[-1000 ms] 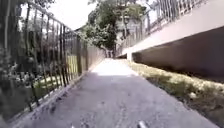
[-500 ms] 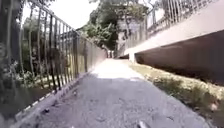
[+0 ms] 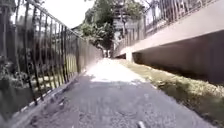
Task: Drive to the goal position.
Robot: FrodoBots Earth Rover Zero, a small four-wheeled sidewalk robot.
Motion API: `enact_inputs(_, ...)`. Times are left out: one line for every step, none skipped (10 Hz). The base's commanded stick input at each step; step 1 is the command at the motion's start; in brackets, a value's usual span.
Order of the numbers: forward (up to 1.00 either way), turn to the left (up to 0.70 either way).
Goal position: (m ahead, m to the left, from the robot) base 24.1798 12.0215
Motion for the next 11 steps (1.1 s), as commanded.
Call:
enact_inputs(0.70, 0.00)
enact_inputs(0.70, 0.00)
enact_inputs(0.70, 0.00)
enact_inputs(0.70, 0.00)
enact_inputs(0.70, 0.04)
enact_inputs(0.70, 0.07)
enact_inputs(0.70, 0.01)
enact_inputs(0.70, 0.00)
enact_inputs(0.70, 0.00)
enact_inputs(0.70, 0.00)
enact_inputs(0.70, 0.00)
